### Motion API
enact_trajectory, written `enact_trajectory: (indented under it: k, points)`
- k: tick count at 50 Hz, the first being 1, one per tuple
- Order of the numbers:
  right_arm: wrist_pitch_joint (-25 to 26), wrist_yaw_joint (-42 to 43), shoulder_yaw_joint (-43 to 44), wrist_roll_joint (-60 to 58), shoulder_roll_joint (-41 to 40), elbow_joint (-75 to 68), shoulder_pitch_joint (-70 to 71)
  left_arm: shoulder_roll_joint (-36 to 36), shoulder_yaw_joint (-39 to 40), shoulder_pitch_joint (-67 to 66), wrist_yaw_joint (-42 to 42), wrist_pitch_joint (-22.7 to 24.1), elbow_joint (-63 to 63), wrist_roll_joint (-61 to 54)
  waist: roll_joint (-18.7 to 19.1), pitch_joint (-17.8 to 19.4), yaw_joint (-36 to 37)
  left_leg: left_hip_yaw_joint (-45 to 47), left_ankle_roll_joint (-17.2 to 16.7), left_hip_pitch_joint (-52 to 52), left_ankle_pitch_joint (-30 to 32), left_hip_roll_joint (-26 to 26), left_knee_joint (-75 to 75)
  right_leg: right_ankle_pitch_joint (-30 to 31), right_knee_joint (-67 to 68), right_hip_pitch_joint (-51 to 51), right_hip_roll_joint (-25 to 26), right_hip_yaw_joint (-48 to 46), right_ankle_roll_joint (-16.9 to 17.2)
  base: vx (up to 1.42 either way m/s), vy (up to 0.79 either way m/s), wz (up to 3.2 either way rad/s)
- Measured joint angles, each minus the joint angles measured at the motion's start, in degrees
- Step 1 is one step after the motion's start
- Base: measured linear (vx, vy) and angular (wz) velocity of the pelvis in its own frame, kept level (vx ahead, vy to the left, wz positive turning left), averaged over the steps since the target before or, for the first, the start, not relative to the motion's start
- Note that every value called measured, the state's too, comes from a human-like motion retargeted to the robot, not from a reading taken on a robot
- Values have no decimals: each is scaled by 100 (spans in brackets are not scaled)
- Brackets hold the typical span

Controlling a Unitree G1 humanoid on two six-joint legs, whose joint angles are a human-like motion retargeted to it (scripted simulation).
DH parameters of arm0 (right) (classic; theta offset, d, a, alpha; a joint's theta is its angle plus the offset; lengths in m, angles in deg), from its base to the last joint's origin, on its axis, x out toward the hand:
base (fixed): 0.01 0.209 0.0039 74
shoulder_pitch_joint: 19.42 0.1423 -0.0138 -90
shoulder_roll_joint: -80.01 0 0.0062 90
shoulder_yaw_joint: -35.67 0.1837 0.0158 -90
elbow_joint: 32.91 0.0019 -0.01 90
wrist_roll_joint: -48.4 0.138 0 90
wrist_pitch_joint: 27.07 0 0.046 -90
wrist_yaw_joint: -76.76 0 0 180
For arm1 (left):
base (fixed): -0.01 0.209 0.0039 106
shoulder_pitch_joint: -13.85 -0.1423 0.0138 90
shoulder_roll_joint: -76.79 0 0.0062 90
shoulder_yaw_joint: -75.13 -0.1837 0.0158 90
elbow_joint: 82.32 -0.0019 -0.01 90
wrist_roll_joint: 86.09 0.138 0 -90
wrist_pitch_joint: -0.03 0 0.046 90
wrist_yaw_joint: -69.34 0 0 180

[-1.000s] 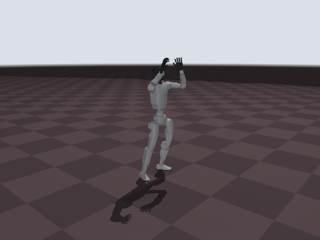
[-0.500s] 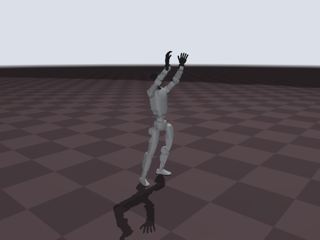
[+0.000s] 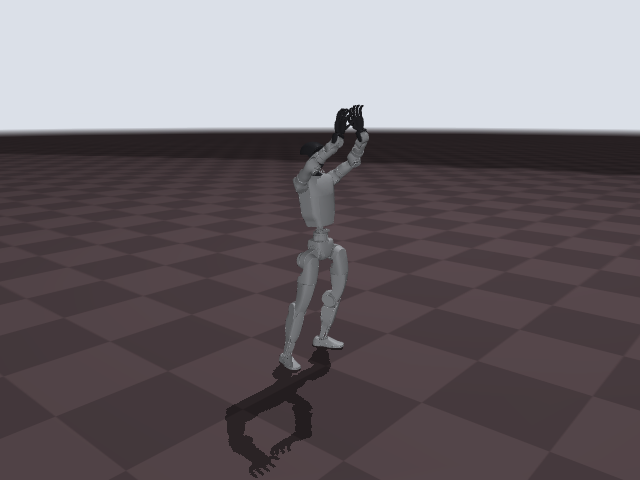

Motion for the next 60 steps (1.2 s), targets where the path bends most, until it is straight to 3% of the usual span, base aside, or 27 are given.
enact_trajectory:
  k: [4,6,8,10,12,15,17,20,24,26,28,31,34,37,40,42,45,50,53,56,60]
  points:
    - [-322,-761,551,2144,-1182,-2391,675,860,-701,779,1451,281,-2377,-1324,-15,-29,135,80,-23,-69,28,0,-14,25,-21,-119,6,70,53,-1,0,-9]
    - [-508,-944,1131,3300,-1201,-2389,840,984,-601,822,1689,402,-2532,-2009,-16,-46,263,108,1,-77,26,-6,-42,26,-29,-158,8,107,61,0,0,0]
    - [-702,-740,1532,3889,-939,-1667,732,879,-190,672,1406,602,-1975,-2616,-29,-50,346,115,31,-64,14,-13,-62,16,-25,-165,7,128,49,0,0,0]
    - [-789,-288,1716,3370,-475,-433,321,562,492,182,774,868,-721,-2778,-43,-50,369,97,72,-33,-6,-18,-63,-2,-11,-133,2,124,14,0,0,0]
    - [-615,134,1863,1957,151,1075,-251,112,1252,-682,155,1009,996,-2271,-48,-14,325,54,103,13,-34,-17,-44,-29,11,-66,-1,97,-34,0,0,0]
    - [-312,154,2353,-171,1272,3469,-1173,-701,2438,-2275,-221,871,3567,-822,-39,189,202,-18,123,109,-81,-5,2,-79,51,75,1,51,-113,0,0,0]
    - [-410,-77,2882,-1074,2000,4923,-1889,-1192,3364,-3486,-167,690,4969,315,-15,358,153,-50,108,184,-116,2,32,-112,68,172,2,31,-126,0,0,0]
    - [-496,-173,3444,-1807,2764,6354,-2787,-1604,4363,-4893,-157,497,6330,1520,10,552,136,-67,109,252,-130,-4,41,-127,76,250,-7,23,-127,0,0,0]
    - [-495,-28,3449,-1891,3027,6866,-3450,-1688,4541,-5357,-288,363,6913,1826,12,405,168,-50,133,272,-103,-33,-15,-109,53,250,-23,20,-115,0,0,0]
    - [-482,-6,3182,-1919,3004,6699,-3384,-1777,4222,-4973,-449,264,6737,1798,-14,226,191,-28,137,262,-93,-41,-38,-101,43,225,-28,27,-109,0,0,0]
    - [-413,-56,2479,-1971,2818,6063,-2744,-1887,3377,-3968,-632,103,5930,1785,-55,41,212,-1,128,235,-85,-43,-36,-95,39,188,-34,41,-97,0,0,0]
    - [-203,-248,718,-1565,1916,4031,-1052,-1629,1361,-1789,-420,-87,3510,1491,-51,-173,239,46,99,199,-68,-37,4,-76,41,149,-43,59,-68,0,0,0]
    - [-158,-722,-456,-193,741,1513,76,-672,-648,46,769,-49,540,770,-84,-202,334,90,96,195,-57,-38,42,-58,40,142,-55,65,-27,0,0,0]
    - [-357,-1417,-396,1942,-102,-489,393,478,-1972,829,2322,117,-1885,-108,-188,-228,458,93,116,177,-51,-49,44,-51,48,123,-68,48,22,0,0,0]
    - [-460,-1779,507,3949,-291,-1230,537,1095,-1950,1084,2980,54,-2779,-1362,-289,-227,576,55,145,161,-66,-59,15,-63,48,113,-69,17,32,0,0,0]
    - [-597,-1672,1177,4766,-69,-765,391,951,-1188,1137,2770,-3,-2122,-2147,-342,-214,584,15,162,165,-88,-62,-5,-78,41,135,-66,-13,-3,0,0,0]
    - [-904,-1414,1929,4946,522,941,-351,200,26,673,2257,160,165,-2579,-378,-165,546,-44,181,187,-122,-66,-1,-94,34,195,-67,-55,-62,0,0,0]
    - [-693,-1642,2910,2013,1956,4597,-2247,-1441,1660,-1489,1716,57,4411,-633,-287,63,530,-53,174,264,-157,-51,61,-116,89,265,-65,-16,-143,0,0,0]
    - [-568,-1876,3771,518,2285,6189,-3534,-2087,2926,-3456,1602,-95,6256,448,-190,240,542,39,182,370,-167,-46,41,-131,119,279,-58,101,-177,-1,1,-29]
    - [-678,-2348,4320,438,1950,7012,-4604,-2229,3658,-5015,1753,-63,7256,692,-157,298,560,159,217,451,-175,-54,10,-149,130,259,-57,239,-209,-1,-1,-37]
    - [-621,-2905,4240,689,1610,7040,-4890,-2251,3485,-5302,2188,-100,7275,515,-152,144,636,230,267,466,-171,-61,1,-151,128,224,-59,319,-214,0,-1,-12]
